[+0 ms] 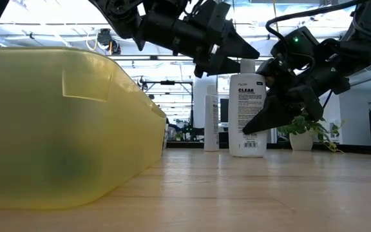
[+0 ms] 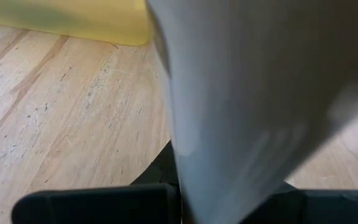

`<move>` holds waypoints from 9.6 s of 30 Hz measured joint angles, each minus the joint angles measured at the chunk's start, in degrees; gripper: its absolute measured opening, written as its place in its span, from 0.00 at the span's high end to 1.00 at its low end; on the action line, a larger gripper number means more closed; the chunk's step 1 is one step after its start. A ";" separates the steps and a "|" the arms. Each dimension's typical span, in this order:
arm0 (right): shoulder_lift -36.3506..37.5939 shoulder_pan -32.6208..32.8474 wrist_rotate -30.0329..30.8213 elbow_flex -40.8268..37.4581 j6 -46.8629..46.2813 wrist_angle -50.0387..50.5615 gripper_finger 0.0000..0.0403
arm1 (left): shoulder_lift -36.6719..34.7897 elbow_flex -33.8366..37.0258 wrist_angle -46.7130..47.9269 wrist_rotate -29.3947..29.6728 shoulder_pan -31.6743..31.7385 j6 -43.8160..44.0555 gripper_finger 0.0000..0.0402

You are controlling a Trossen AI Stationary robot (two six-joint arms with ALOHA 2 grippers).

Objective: Pick & Place Kitchen Items
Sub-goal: Put the white plastic restorer bottle into the white bin

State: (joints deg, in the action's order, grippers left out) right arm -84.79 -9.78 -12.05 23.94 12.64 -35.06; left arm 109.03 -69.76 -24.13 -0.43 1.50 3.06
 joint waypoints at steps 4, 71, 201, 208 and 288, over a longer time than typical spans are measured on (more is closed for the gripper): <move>0.00 0.00 0.01 0.00 0.00 0.01 0.90 | 0.02 0.00 0.12 0.00 -0.07 0.08 0.36; 0.66 -0.13 0.15 -0.02 -13.46 0.58 0.06 | -30.40 1.17 28.21 30.45 18.26 4.06 0.72; -21.09 -16.74 32.83 13.18 -12.41 -23.56 0.30 | -35.78 32.13 -3.88 23.89 12.67 0.75 0.38; -21.09 -16.72 32.76 13.18 -11.97 -23.55 0.50 | -35.78 32.13 -3.88 23.87 12.66 0.88 0.38; -3.37 -4.76 -4.15 4.55 -1.62 0.56 0.94 | -7.56 -0.79 25.26 7.51 2.91 -4.24 0.38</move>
State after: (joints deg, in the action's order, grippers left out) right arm -88.16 -14.55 -16.21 28.49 11.02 -34.50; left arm 101.48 -70.54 1.13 7.09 4.41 -1.17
